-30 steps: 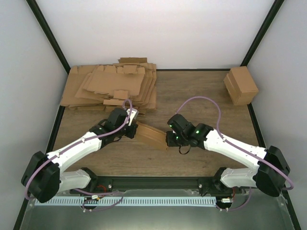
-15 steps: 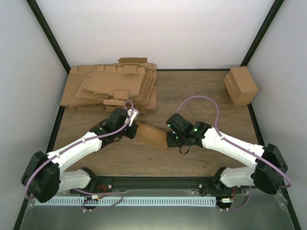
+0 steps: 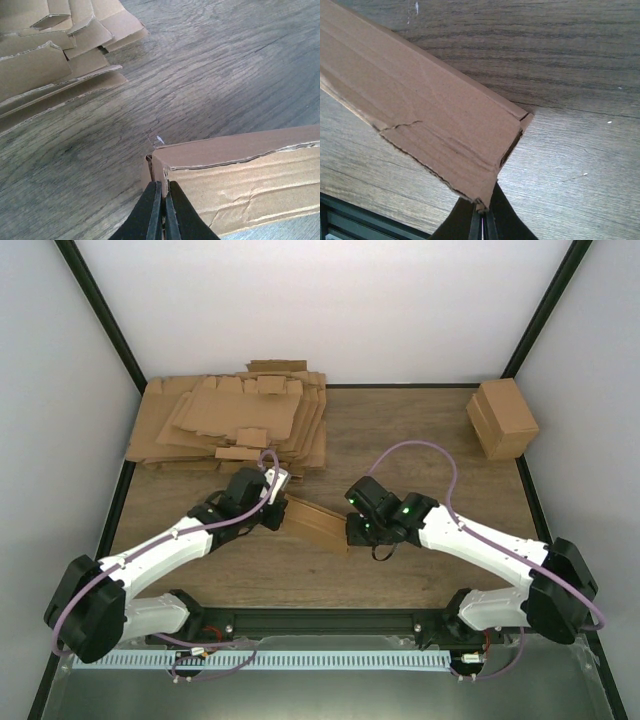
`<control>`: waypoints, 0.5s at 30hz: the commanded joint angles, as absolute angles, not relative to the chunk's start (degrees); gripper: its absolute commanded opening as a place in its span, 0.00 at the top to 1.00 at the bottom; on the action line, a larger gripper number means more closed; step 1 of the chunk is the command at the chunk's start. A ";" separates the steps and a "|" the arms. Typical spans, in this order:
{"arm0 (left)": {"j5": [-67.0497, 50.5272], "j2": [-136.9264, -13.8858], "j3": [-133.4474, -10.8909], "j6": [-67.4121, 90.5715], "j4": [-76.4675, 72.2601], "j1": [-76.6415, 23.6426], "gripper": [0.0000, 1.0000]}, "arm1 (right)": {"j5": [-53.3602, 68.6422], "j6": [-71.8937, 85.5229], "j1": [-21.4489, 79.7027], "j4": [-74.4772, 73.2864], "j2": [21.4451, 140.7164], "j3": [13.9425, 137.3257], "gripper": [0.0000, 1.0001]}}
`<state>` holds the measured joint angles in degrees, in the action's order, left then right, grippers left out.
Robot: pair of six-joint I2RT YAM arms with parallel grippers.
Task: Fold the paper box
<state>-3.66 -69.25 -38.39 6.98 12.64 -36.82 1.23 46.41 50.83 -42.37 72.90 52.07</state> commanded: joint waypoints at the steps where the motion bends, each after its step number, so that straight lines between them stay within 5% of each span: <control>1: -3.49 -69.43 -36.12 6.41 13.69 -37.46 0.96 | 1.07 50.56 50.98 -43.53 74.91 52.60 0.99; 10: -3.64 -69.21 -35.47 6.43 13.49 -37.88 0.96 | -0.56 52.73 53.22 -45.08 77.19 53.24 0.99; 15: -3.43 -68.79 -35.02 7.83 12.84 -38.10 0.96 | -2.79 50.94 53.35 -46.04 74.95 54.24 0.89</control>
